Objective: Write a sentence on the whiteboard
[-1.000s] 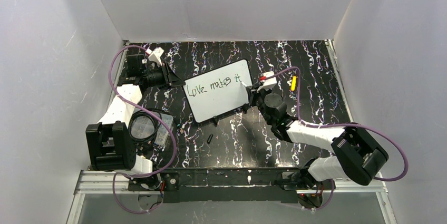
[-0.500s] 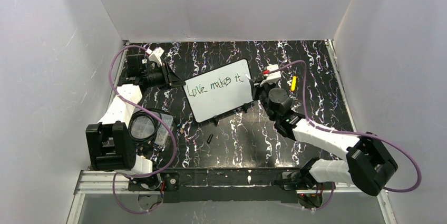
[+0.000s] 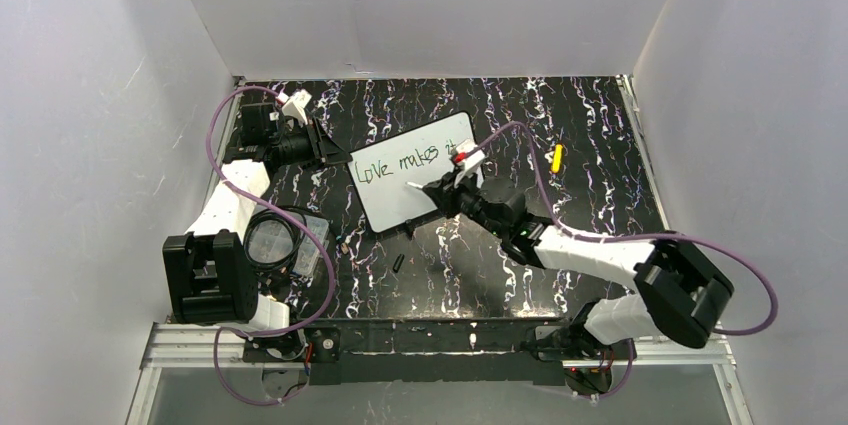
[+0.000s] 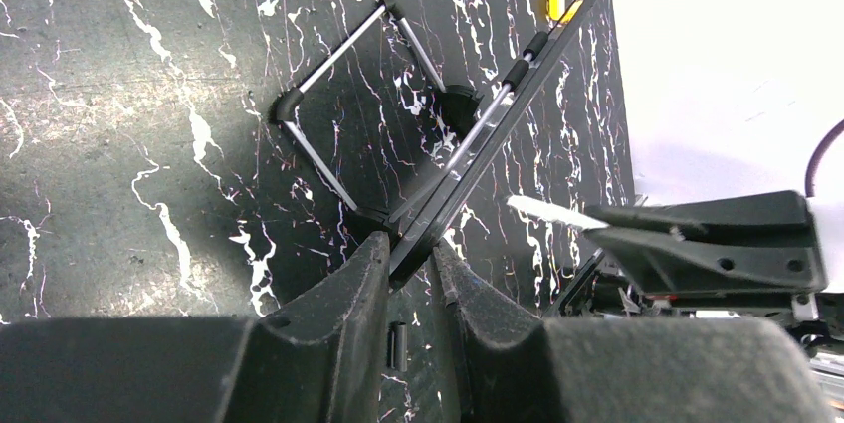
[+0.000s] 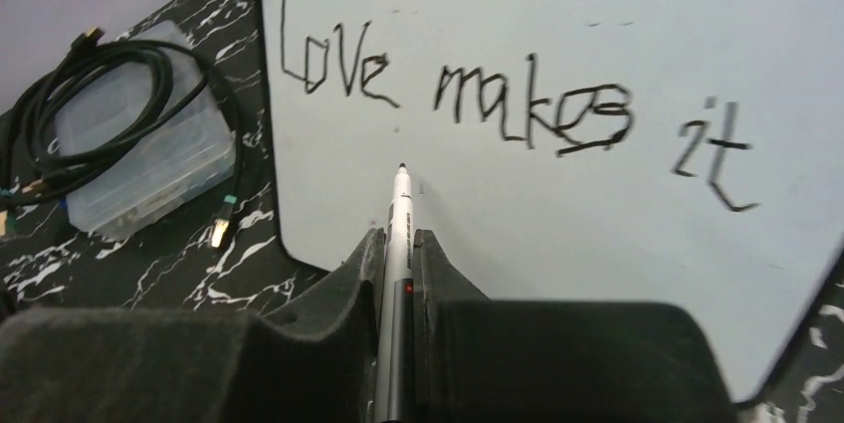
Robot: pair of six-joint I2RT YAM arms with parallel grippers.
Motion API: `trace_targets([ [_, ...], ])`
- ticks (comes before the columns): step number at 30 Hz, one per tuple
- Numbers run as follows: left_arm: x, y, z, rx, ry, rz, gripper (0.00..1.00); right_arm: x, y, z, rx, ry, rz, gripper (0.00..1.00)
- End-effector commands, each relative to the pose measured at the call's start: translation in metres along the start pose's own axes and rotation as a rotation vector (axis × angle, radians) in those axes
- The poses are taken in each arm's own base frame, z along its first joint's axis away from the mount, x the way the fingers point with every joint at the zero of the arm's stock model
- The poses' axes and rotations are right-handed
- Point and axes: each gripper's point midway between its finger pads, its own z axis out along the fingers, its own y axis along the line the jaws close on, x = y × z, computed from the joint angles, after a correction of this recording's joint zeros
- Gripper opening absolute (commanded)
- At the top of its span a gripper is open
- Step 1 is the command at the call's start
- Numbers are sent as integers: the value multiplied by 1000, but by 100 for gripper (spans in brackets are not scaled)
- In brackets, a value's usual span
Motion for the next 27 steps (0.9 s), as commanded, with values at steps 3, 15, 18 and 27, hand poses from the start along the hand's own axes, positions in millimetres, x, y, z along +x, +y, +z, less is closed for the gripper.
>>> trace_targets([
  [3,-4,-12,-4,29,-4,18,19,-15,42,25,-154,-49,55,1],
  [15,-5,-13,-4,29,-6,20,19,-2,43,50,-139,-50,88,1],
  [18,-5,-13,-4,29,-7,20,19,8,38,51,-111,-22,85,1],
  [27,-5,-13,-4,31,-6,19,19,48,29,38,-70,79,89,1],
])
